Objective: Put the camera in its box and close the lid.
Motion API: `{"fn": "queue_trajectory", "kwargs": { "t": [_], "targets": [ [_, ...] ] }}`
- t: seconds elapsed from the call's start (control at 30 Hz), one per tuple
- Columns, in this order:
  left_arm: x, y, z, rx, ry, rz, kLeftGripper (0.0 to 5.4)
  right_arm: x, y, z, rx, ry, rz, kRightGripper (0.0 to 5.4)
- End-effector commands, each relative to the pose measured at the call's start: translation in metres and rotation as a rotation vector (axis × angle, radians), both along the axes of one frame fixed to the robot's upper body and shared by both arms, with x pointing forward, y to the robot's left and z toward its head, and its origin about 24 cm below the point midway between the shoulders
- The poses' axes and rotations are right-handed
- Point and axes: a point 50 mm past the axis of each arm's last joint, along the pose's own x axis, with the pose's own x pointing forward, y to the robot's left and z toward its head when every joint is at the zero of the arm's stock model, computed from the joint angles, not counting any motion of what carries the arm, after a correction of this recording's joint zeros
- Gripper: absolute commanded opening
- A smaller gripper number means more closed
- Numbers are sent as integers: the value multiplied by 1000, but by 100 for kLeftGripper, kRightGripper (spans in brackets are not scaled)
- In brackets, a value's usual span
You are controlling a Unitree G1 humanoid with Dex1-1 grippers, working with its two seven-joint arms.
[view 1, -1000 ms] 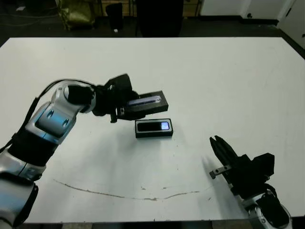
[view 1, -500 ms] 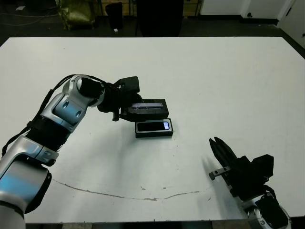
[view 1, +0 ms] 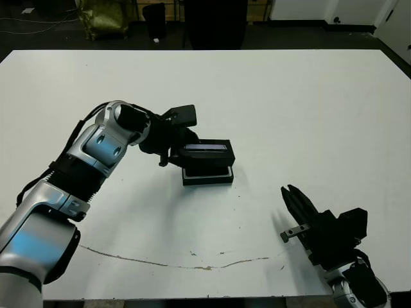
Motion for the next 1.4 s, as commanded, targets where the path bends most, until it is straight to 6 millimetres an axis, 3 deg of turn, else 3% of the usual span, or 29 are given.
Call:
{"fn": "queue_trajectory", "kwargs": {
  "t": [0.03,0.77,1.4],
  "targets": [
    [-1,0,-4,2,12,22,238,-3,-1,-5,-2,44,-13,0],
    [-4,-18,-13,57,35,-38,238,-4,0,-5,-14,41,-15,0],
    [-4,-18,-18,122,-7,-81,238,-3,-1,-7,5,29,0,0]
  ]
}}
